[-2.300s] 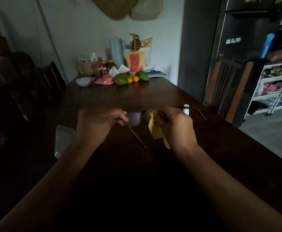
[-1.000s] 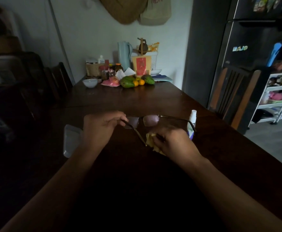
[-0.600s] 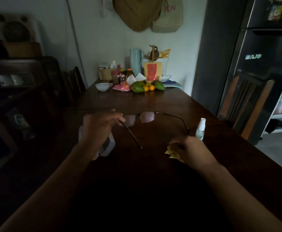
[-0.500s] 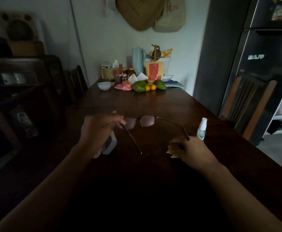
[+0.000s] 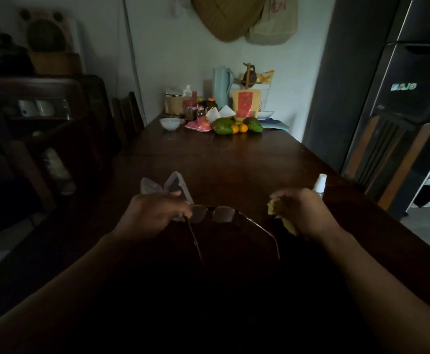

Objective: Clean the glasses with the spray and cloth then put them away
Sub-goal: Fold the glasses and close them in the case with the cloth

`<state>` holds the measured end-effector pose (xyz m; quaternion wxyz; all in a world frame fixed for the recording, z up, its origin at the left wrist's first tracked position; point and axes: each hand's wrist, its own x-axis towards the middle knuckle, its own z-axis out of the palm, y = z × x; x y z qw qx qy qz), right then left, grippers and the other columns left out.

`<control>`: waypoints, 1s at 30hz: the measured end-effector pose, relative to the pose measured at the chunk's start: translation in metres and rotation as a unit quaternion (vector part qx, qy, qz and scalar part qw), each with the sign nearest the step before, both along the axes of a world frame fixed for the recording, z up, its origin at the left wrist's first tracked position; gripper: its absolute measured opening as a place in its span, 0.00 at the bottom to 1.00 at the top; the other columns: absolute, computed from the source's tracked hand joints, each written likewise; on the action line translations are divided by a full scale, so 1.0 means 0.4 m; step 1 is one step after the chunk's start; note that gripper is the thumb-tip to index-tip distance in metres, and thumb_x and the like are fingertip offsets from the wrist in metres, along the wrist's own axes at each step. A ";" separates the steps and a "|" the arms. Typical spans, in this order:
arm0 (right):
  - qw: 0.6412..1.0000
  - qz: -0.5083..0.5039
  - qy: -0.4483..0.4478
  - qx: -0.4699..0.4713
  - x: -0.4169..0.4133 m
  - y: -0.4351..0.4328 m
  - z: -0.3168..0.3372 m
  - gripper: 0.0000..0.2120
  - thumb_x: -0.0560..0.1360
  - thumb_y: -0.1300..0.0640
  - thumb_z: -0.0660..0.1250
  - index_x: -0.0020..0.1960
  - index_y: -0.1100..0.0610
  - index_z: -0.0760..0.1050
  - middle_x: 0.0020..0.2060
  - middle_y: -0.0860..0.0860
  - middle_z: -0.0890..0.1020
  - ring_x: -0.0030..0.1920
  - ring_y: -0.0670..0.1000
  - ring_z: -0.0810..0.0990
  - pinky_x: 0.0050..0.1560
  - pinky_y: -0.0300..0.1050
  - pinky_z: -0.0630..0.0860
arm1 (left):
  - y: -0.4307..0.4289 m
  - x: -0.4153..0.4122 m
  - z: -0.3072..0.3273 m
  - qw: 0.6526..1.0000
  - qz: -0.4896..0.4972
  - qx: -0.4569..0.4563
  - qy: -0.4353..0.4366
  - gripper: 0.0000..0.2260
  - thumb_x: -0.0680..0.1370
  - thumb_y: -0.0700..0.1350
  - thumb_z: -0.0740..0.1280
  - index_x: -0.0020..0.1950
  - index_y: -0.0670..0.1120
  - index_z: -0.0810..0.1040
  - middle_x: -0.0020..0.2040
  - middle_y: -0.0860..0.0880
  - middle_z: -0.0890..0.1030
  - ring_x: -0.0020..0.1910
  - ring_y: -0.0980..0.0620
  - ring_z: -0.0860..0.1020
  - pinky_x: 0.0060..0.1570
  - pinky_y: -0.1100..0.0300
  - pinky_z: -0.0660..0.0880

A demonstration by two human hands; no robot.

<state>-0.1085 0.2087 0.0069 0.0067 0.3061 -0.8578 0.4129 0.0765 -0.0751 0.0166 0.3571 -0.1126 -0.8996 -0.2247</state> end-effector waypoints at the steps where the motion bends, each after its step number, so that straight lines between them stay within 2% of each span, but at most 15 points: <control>1: 1.000 0.001 0.010 -0.005 -0.002 -0.013 0.012 0.09 0.76 0.65 0.71 0.52 0.52 0.81 0.43 0.52 0.87 0.46 0.53 0.86 0.50 0.45 0.82 | -0.008 0.008 -0.009 1.000 -0.007 0.000 0.000 0.12 0.72 0.36 0.72 0.47 0.53 0.80 0.44 0.48 0.86 0.55 0.57 0.81 0.55 0.60 0.77; 3: 0.999 0.017 0.032 0.007 -0.006 -0.055 0.054 0.12 0.73 0.65 0.74 0.53 0.55 0.82 0.45 0.53 0.87 0.48 0.54 0.85 0.55 0.50 0.80 | -0.018 0.024 -0.014 0.999 -0.020 -0.017 -0.030 0.12 0.70 0.39 0.75 0.46 0.56 0.82 0.47 0.51 0.86 0.57 0.62 0.79 0.58 0.61 0.76; 5: 0.997 0.065 0.050 0.013 0.000 -0.124 0.112 0.14 0.71 0.65 0.76 0.54 0.55 0.82 0.47 0.51 0.86 0.49 0.54 0.84 0.56 0.49 0.79 | -0.033 0.031 -0.026 0.995 -0.047 -0.046 -0.069 0.10 0.71 0.43 0.75 0.49 0.54 0.82 0.52 0.53 0.84 0.56 0.62 0.80 0.58 0.57 0.76; 7: 0.988 0.130 0.079 0.022 0.011 -0.219 0.171 0.15 0.71 0.65 0.76 0.56 0.55 0.81 0.46 0.46 0.83 0.49 0.49 0.83 0.53 0.40 0.77 | -0.043 0.034 -0.030 0.993 -0.060 -0.031 -0.095 0.12 0.70 0.48 0.75 0.52 0.48 0.83 0.52 0.51 0.85 0.53 0.58 0.82 0.54 0.53 0.79; 9: 0.977 0.172 0.118 0.047 0.031 -0.326 0.218 0.16 0.71 0.63 0.76 0.57 0.53 0.81 0.45 0.38 0.80 0.46 0.37 0.79 0.46 0.25 0.72 | -0.054 0.047 -0.028 0.993 -0.044 0.011 -0.107 0.21 0.65 0.53 0.78 0.54 0.45 0.83 0.49 0.51 0.86 0.49 0.61 0.83 0.50 0.55 0.80; 11: 0.968 0.192 0.147 0.071 0.050 -0.431 0.244 0.16 0.70 0.62 0.77 0.56 0.53 0.82 0.43 0.38 0.79 0.43 0.35 0.76 0.41 0.20 0.68 | -0.054 0.062 -0.024 0.992 -0.083 -0.048 -0.083 0.14 0.69 0.44 0.77 0.53 0.44 0.84 0.53 0.49 0.85 0.53 0.58 0.82 0.54 0.55 0.79; 13: 0.961 0.201 0.160 0.101 0.060 -0.521 0.244 0.16 0.69 0.63 0.77 0.56 0.55 0.82 0.46 0.46 0.82 0.45 0.41 0.79 0.41 0.24 0.71 | -0.056 0.064 -0.031 0.987 -0.119 -0.058 -0.088 0.10 0.72 0.38 0.74 0.52 0.43 0.84 0.54 0.46 0.84 0.56 0.55 0.81 0.59 0.55 0.77; 15: 0.952 0.205 0.165 0.154 0.065 -0.587 0.230 0.14 0.69 0.64 0.77 0.55 0.57 0.83 0.48 0.51 0.83 0.48 0.47 0.81 0.45 0.34 0.75 | -0.065 0.054 -0.035 0.992 -0.086 -0.044 -0.085 0.07 0.74 0.38 0.71 0.50 0.46 0.84 0.54 0.45 0.84 0.55 0.55 0.81 0.62 0.55 0.74; 17: 0.938 0.211 0.169 0.215 0.060 -0.630 0.209 0.12 0.70 0.64 0.76 0.53 0.56 0.83 0.48 0.50 0.81 0.47 0.47 0.79 0.42 0.35 0.72 | -0.063 0.058 -0.037 0.992 -0.082 -0.052 -0.079 0.07 0.74 0.39 0.69 0.50 0.46 0.84 0.53 0.45 0.85 0.53 0.54 0.81 0.61 0.54 0.75; 19: 0.924 0.214 0.180 0.260 0.055 -0.656 0.189 0.10 0.71 0.63 0.74 0.51 0.54 0.84 0.48 0.50 0.81 0.44 0.46 0.77 0.40 0.34 0.69 | -0.053 0.071 -0.028 0.987 -0.125 -0.068 -0.074 0.08 0.74 0.38 0.70 0.51 0.42 0.84 0.51 0.46 0.85 0.53 0.50 0.82 0.55 0.52 0.79; 22: 0.906 0.206 0.209 0.304 0.056 -0.679 0.172 0.08 0.72 0.60 0.73 0.51 0.53 0.84 0.51 0.51 0.84 0.44 0.47 0.77 0.46 0.38 0.70 | -0.057 0.074 -0.019 0.986 -0.134 -0.064 -0.071 0.08 0.74 0.37 0.70 0.51 0.40 0.84 0.51 0.45 0.85 0.53 0.48 0.82 0.51 0.49 0.79; 25: 0.863 0.186 0.309 0.353 0.055 -0.681 0.159 0.09 0.72 0.54 0.72 0.52 0.47 0.82 0.53 0.50 0.84 0.52 0.52 0.81 0.47 0.43 0.72 | -0.056 0.072 -0.016 0.986 -0.126 -0.069 -0.089 0.09 0.74 0.39 0.68 0.52 0.41 0.84 0.52 0.45 0.85 0.55 0.47 0.82 0.52 0.48 0.79; 27: 0.830 0.169 0.383 0.369 0.053 -0.673 0.152 0.09 0.72 0.50 0.70 0.52 0.44 0.82 0.52 0.48 0.84 0.53 0.53 0.82 0.44 0.44 0.71 | -0.060 0.074 -0.014 0.985 -0.124 -0.067 -0.095 0.09 0.73 0.38 0.69 0.52 0.41 0.84 0.52 0.45 0.85 0.56 0.47 0.82 0.53 0.47 0.78; 30: 0.818 0.152 0.407 0.376 0.044 -0.662 0.142 0.09 0.72 0.50 0.69 0.52 0.45 0.81 0.51 0.48 0.83 0.53 0.53 0.81 0.47 0.46 0.71 | -0.057 0.075 -0.014 0.986 -0.120 -0.062 -0.095 0.10 0.73 0.37 0.70 0.52 0.41 0.84 0.52 0.44 0.85 0.56 0.46 0.82 0.53 0.46 0.78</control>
